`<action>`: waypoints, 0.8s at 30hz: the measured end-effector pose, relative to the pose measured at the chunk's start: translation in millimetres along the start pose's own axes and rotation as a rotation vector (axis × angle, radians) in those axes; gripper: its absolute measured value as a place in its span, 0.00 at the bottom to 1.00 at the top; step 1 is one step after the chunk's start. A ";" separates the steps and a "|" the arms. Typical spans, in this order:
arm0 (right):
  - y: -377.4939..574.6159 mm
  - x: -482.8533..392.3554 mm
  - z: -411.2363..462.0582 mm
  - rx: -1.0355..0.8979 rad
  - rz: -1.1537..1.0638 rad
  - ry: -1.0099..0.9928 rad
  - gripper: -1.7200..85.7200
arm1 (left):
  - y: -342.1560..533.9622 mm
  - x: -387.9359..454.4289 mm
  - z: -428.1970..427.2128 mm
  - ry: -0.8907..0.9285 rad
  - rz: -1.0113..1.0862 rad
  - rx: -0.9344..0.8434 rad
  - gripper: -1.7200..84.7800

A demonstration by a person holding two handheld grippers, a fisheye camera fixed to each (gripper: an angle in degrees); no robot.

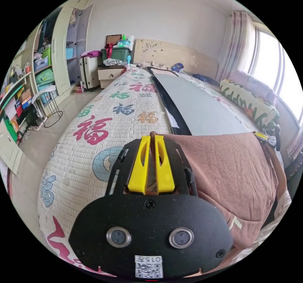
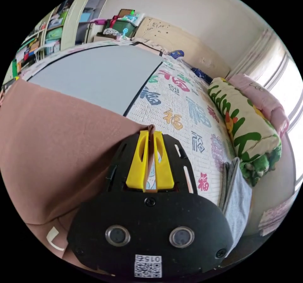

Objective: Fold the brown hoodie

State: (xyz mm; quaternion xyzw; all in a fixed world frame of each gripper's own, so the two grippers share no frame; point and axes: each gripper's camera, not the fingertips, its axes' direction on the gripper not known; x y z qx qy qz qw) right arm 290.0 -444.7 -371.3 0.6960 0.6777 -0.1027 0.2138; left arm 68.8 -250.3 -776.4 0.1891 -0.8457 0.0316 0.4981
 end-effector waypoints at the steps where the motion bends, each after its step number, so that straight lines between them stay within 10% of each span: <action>1: -4.5 -1.5 -1.5 0.000 -0.015 0.018 0.05 | -4.9 0.0 2.2 -0.011 0.004 -0.012 0.04; 10: 20.8 102.3 -77.3 -0.076 0.129 -0.191 0.08 | -19.8 -21.5 -52.1 0.013 0.002 0.087 0.08; 18: 237.5 184.6 -225.9 0.203 0.256 -0.752 0.12 | 140.7 -28.8 -186.4 0.249 0.019 0.333 0.10; 24: 321.0 152.0 -268.2 0.224 0.236 -0.614 0.16 | 231.6 -60.6 -194.6 0.165 -0.166 0.332 0.18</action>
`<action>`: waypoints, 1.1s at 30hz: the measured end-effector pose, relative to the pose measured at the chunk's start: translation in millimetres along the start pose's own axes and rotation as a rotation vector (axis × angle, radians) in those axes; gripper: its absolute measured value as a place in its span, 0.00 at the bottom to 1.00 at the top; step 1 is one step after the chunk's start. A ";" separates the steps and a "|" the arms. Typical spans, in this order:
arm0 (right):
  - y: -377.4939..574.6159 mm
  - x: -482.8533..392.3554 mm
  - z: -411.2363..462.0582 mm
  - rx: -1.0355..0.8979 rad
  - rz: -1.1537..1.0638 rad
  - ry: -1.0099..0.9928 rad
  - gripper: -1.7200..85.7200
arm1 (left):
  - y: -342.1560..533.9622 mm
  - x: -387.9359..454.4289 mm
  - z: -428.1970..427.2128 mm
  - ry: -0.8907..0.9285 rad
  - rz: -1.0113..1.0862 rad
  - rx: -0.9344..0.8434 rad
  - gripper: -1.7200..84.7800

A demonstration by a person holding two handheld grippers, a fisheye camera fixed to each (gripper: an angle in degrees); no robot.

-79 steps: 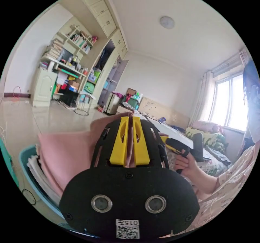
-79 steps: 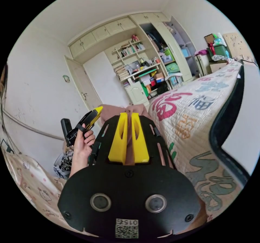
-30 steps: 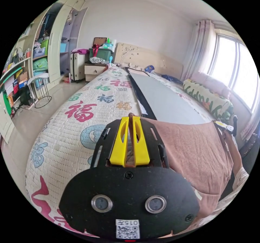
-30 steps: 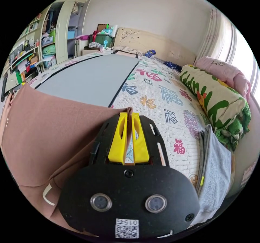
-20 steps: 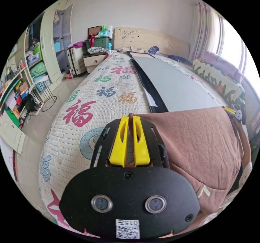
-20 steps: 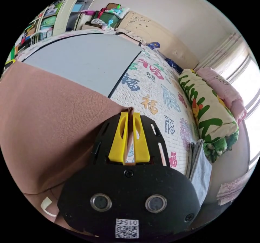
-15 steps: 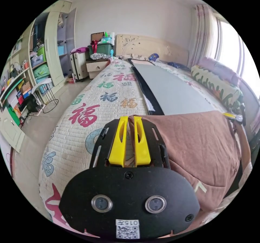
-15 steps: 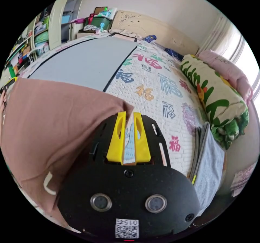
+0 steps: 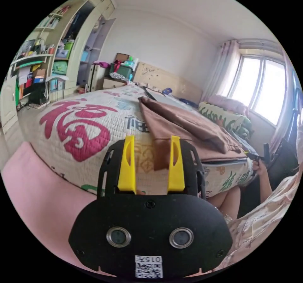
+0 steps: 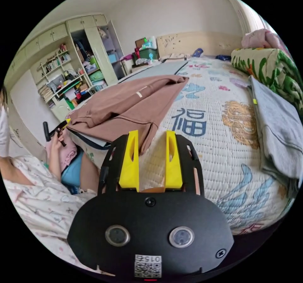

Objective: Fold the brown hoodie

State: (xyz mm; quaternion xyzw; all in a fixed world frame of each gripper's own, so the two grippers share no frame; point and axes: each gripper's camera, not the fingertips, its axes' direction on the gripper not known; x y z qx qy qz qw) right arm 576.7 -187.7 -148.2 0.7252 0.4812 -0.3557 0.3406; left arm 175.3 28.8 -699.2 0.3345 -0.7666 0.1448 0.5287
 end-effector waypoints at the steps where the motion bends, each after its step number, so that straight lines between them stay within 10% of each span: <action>1: 4.7 -5.0 -3.2 0.015 -0.004 0.025 0.16 | 3.5 -5.4 -3.8 0.012 -0.021 0.020 0.18; 33: 141.2 14.9 -62.0 0.101 0.040 0.082 0.03 | 46.0 -74.8 -62.0 0.196 0.026 0.126 0.03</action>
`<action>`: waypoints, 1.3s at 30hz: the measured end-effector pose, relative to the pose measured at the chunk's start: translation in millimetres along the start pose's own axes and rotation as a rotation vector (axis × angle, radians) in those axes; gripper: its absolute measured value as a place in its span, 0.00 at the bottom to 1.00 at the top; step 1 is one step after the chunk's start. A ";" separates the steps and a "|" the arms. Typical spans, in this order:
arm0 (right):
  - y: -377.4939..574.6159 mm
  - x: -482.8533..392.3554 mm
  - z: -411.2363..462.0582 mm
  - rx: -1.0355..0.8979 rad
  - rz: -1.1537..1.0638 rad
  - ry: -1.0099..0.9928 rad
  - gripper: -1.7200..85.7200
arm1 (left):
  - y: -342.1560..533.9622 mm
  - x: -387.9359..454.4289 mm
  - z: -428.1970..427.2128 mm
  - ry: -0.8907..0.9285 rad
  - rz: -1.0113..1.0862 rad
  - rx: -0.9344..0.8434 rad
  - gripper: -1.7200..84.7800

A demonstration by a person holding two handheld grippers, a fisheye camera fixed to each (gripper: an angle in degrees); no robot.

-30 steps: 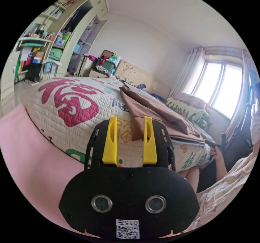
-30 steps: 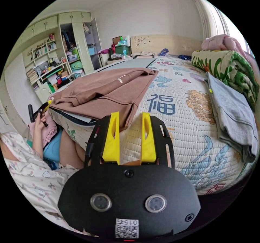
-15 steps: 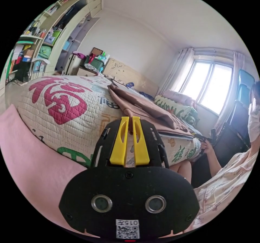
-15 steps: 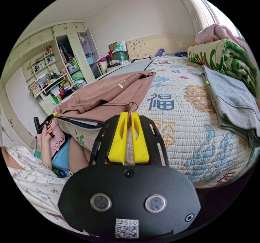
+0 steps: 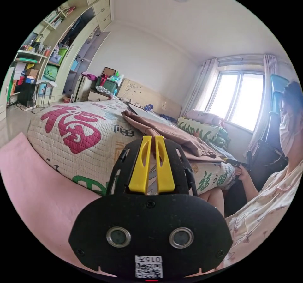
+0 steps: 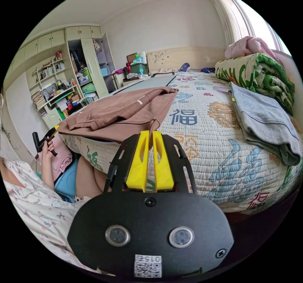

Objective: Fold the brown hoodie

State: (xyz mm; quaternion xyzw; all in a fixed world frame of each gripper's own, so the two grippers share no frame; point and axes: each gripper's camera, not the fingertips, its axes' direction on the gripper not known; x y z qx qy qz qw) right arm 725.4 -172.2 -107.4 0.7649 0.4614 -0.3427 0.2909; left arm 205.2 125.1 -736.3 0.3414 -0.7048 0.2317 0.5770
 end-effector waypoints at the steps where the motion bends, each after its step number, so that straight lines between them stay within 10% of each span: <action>1: 4.5 -0.7 1.1 -0.001 -0.005 0.004 0.03 | 3.2 -0.9 0.2 -0.003 0.002 0.000 0.03; 13: 85.2 -1.2 -10.0 0.060 -0.175 -0.006 0.07 | 59.6 -10.6 -13.2 -0.100 0.050 -0.052 0.11; 21: 86.3 -85.7 25.2 0.077 -0.762 -0.165 0.12 | 42.8 86.2 43.2 0.212 0.652 -0.215 0.12; 39: 81.7 -160.2 155.6 -0.195 -0.756 -0.113 0.03 | 116.4 137.4 148.4 0.278 0.999 -0.544 0.04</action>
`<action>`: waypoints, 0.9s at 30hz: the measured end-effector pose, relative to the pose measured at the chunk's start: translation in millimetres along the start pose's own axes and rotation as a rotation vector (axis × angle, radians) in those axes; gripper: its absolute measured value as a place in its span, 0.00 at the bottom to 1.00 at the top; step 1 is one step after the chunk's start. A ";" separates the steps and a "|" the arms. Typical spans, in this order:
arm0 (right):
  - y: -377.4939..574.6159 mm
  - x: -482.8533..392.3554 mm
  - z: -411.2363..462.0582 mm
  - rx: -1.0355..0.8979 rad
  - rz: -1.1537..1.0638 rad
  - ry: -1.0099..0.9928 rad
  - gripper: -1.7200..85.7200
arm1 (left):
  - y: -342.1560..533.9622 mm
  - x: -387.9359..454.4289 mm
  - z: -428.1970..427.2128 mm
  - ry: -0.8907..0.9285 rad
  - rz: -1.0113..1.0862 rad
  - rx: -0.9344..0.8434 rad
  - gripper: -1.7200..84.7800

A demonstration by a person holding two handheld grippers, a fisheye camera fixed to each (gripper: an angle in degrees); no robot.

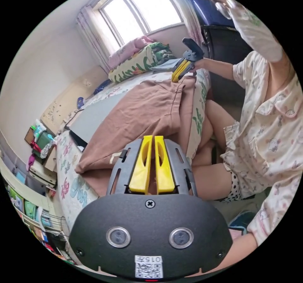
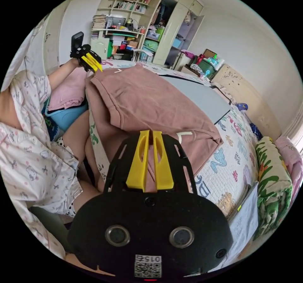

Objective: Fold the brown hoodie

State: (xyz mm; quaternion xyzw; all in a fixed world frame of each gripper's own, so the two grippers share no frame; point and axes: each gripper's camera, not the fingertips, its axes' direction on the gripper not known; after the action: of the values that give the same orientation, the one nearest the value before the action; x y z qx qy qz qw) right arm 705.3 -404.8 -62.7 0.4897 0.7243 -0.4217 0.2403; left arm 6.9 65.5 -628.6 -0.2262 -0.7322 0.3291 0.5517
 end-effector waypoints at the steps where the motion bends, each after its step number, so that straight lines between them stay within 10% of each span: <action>1: -5.2 0.3 1.0 -0.003 0.006 0.004 0.02 | -2.6 -5.7 0.3 0.017 -0.016 0.006 0.04; 6: -125.9 63.2 0.7 0.060 0.084 0.366 0.01 | -69.8 -124.9 -11.2 -0.277 -0.257 0.185 0.04; 9: -236.4 181.3 -18.1 0.252 0.573 0.594 0.01 | -128.8 -213.0 -19.4 -0.462 -0.489 0.391 0.07; 13: -256.2 189.1 -39.6 0.422 0.685 0.388 0.03 | -127.0 -167.7 -38.2 -0.295 -0.593 0.831 0.10; 18: -175.3 25.7 -0.8 0.239 0.088 -0.008 0.08 | -101.3 -40.9 -10.4 -0.083 -0.216 0.518 0.10; 27: -147.7 -84.8 52.4 -0.122 -0.228 -0.196 0.14 | -101.7 25.7 72.4 0.112 -0.013 -0.073 0.15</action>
State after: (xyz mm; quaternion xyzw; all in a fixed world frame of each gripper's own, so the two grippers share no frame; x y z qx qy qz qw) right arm 601.5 -516.4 29.6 0.3452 0.7726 -0.4473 0.2895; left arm -66.5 -2.7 -549.9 -0.2596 -0.7132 0.2851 0.5854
